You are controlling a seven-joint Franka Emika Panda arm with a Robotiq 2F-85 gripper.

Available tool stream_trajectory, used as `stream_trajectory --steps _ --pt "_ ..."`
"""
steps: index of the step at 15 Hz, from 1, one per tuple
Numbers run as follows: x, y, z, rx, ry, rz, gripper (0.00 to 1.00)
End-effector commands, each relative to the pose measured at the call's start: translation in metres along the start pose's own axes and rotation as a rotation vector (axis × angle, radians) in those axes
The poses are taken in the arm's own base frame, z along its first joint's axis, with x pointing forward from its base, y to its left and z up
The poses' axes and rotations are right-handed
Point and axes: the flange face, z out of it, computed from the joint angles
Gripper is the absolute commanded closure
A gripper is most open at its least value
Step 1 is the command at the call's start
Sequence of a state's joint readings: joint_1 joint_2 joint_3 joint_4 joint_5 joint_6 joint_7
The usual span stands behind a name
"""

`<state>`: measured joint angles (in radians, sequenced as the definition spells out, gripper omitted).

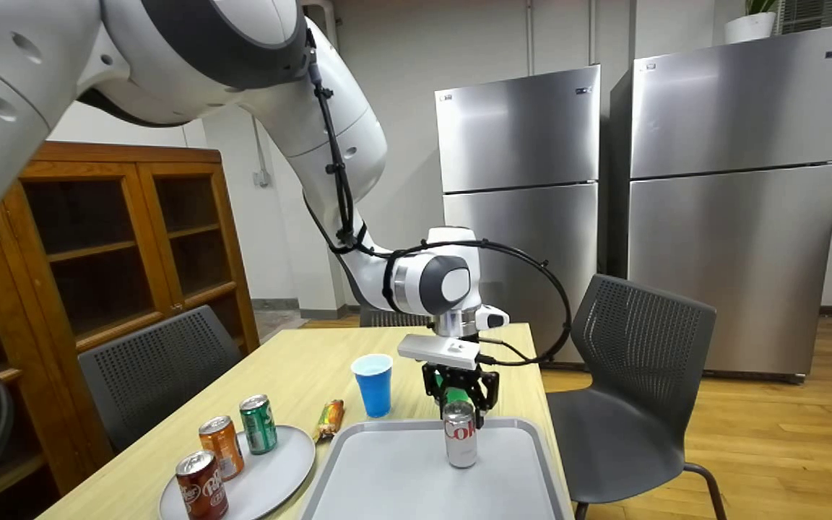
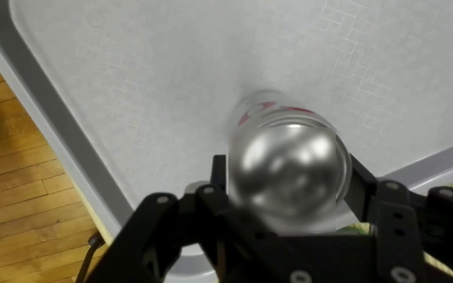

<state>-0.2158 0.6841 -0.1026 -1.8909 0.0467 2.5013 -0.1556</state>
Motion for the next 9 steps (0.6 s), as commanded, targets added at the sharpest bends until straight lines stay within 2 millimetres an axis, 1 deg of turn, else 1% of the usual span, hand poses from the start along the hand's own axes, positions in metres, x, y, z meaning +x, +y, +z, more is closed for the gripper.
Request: stream_trajectory --steps 1,5,9 --pt "0.006 -0.002 -0.013 -0.011 0.000 0.008 0.00" --pt "0.007 -0.005 -0.029 -0.014 0.033 0.002 0.00" --pt "0.006 -0.009 -0.050 -0.023 0.074 -0.008 0.00"
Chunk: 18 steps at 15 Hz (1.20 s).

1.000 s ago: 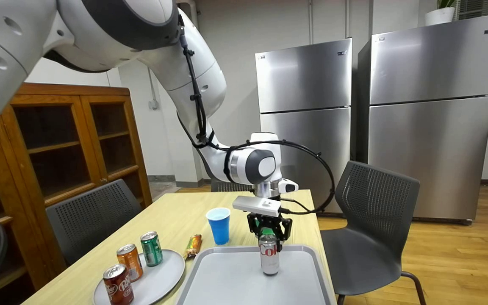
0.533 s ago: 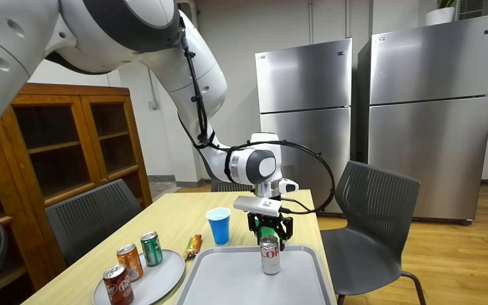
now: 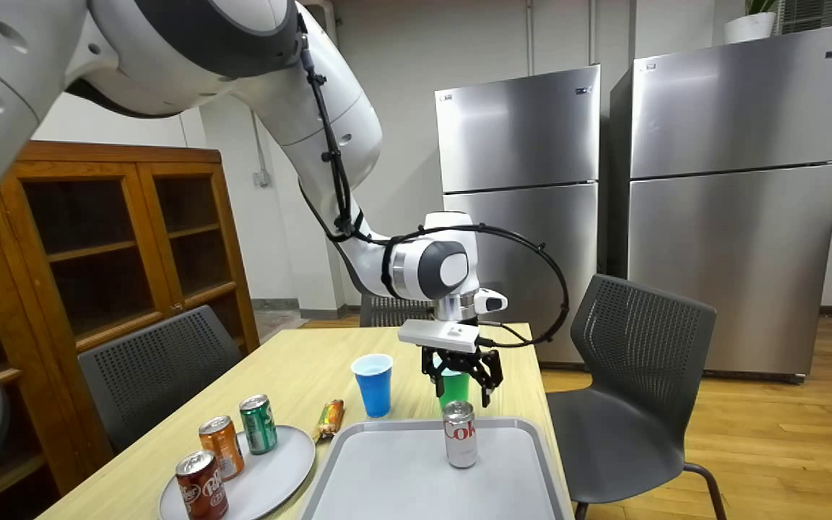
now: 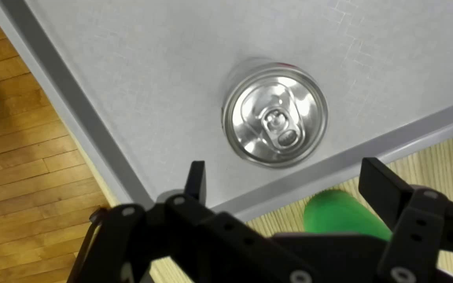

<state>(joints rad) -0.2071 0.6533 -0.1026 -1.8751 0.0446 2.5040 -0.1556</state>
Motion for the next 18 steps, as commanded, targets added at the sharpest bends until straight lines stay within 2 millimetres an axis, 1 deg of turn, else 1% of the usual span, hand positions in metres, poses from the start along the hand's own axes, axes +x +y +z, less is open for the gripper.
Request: stream_trajectory --steps 1,6,10,12,18 --pt "-0.004 -0.007 -0.030 -0.021 0.034 -0.006 0.00" --pt "-0.009 -0.027 -0.061 -0.040 0.087 -0.063 0.00" --pt "-0.023 -0.050 -0.078 -0.051 0.114 -0.115 0.00" --pt "-0.031 -0.062 -0.084 -0.049 0.122 -0.138 0.00" --pt "-0.057 -0.106 -0.092 -0.040 0.137 -0.221 0.00"
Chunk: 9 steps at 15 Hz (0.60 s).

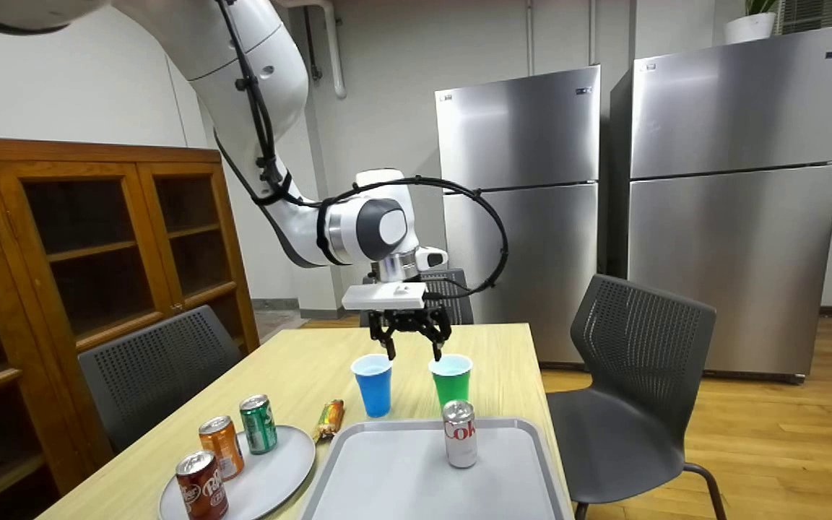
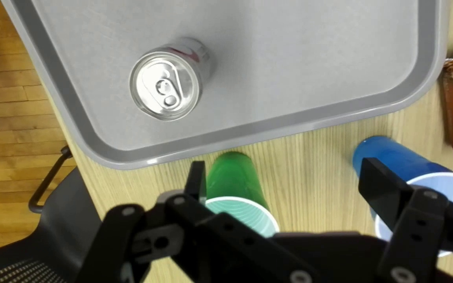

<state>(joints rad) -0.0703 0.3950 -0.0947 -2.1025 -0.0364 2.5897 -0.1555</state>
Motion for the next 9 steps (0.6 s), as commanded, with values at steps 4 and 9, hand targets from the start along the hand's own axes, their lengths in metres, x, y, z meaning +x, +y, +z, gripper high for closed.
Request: stream_trajectory --steps 4,9 --pt "-0.025 -0.053 -0.019 0.006 0.016 -0.080 0.00" --pt "-0.034 -0.093 -0.024 0.041 0.015 -0.147 0.00"
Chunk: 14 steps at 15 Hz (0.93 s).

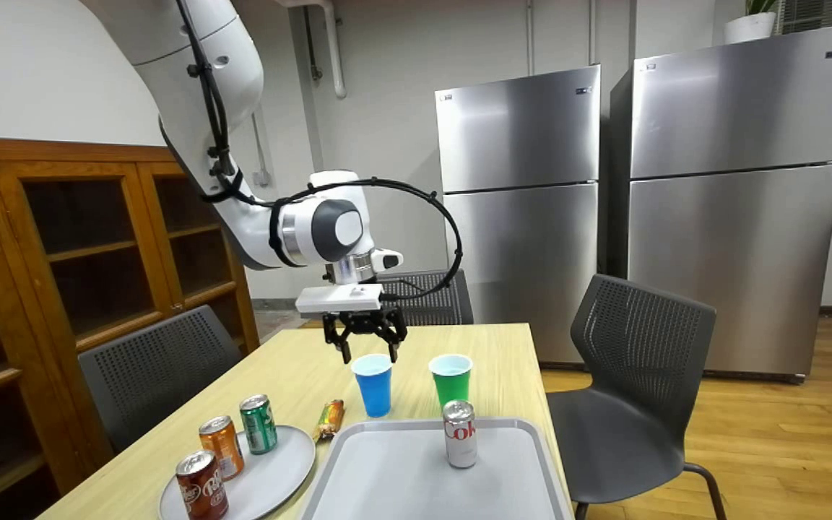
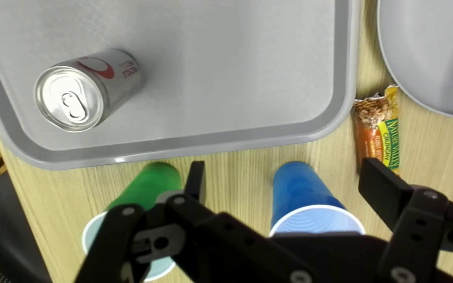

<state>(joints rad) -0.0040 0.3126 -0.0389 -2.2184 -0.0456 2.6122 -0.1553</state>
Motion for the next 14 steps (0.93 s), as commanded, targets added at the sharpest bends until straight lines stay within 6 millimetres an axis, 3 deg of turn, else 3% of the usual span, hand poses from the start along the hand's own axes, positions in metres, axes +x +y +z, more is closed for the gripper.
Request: stream_trajectory --steps 1,14 --pt "-0.010 -0.031 -0.013 0.016 0.015 -0.042 0.00" --pt "-0.009 -0.151 -0.017 0.097 -0.001 -0.231 0.00"
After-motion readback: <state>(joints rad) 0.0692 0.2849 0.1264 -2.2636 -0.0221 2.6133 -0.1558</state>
